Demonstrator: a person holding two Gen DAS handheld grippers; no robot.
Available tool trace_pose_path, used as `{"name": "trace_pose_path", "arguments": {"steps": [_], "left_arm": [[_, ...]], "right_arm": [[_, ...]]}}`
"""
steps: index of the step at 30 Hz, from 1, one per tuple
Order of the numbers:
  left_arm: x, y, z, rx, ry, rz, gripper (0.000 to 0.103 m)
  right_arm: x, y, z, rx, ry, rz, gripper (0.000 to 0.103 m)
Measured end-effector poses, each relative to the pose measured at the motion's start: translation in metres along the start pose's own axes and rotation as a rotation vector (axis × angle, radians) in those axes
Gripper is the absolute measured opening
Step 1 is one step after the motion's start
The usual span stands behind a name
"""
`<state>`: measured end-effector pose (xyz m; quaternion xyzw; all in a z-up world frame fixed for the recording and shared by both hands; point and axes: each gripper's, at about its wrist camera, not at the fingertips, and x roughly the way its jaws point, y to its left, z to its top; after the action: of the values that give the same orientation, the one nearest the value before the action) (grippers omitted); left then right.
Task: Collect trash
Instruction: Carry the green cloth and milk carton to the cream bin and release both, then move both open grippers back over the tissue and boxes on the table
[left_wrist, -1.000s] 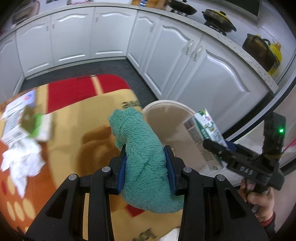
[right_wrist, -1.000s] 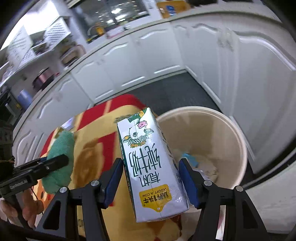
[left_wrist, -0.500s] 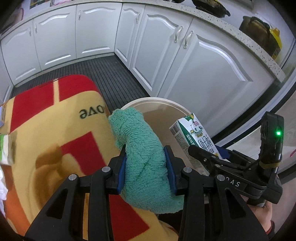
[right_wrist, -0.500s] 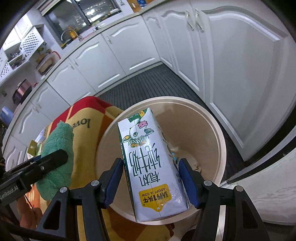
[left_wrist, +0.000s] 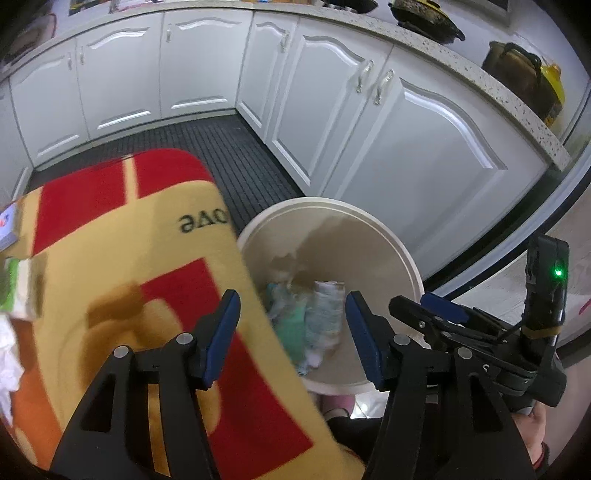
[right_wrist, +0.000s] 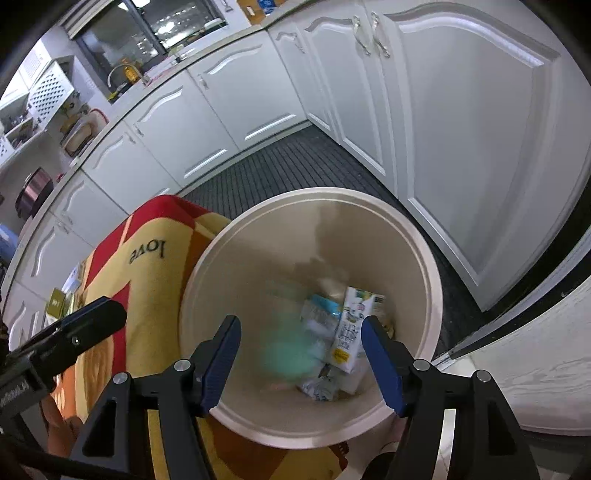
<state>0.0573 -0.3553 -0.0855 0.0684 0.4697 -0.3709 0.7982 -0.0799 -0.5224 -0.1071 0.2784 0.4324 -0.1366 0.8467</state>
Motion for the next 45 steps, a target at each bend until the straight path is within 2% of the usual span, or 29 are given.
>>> {"name": "trace_pose_path", "arguments": {"steps": [6, 9, 15, 20, 29, 37, 45], "left_arm": [[-0.036, 0.022, -0.016, -0.024, -0.045, 0.096, 0.058], [-0.059, 0.04, -0.03, -0.038, -0.069, 0.147, 0.058], [-0.11, 0.081, -0.059, -0.045, -0.131, 0.292, 0.058], [-0.146, 0.112, -0.081, -0.084, -0.17, 0.359, 0.058], [-0.191, 0.169, -0.111, -0.21, -0.198, 0.409, 0.058], [-0.208, 0.205, -0.13, -0.296, -0.201, 0.437, 0.058], [-0.215, 0.219, -0.139, -0.348, -0.198, 0.427, 0.058]], "right_arm": [[-0.016, 0.025, -0.008, -0.043, -0.021, 0.049, 0.066], [-0.025, 0.043, -0.012, -0.075, -0.049, 0.081, 0.074], [-0.028, 0.093, -0.013, -0.134, -0.048, 0.149, 0.074], [-0.027, 0.147, -0.02, -0.222, -0.043, 0.204, 0.074], [-0.008, 0.209, -0.039, -0.322, 0.021, 0.255, 0.074], [-0.006, 0.234, -0.044, -0.362, 0.027, 0.286, 0.074], [-0.006, 0.249, -0.049, -0.385, 0.031, 0.294, 0.074]]}}
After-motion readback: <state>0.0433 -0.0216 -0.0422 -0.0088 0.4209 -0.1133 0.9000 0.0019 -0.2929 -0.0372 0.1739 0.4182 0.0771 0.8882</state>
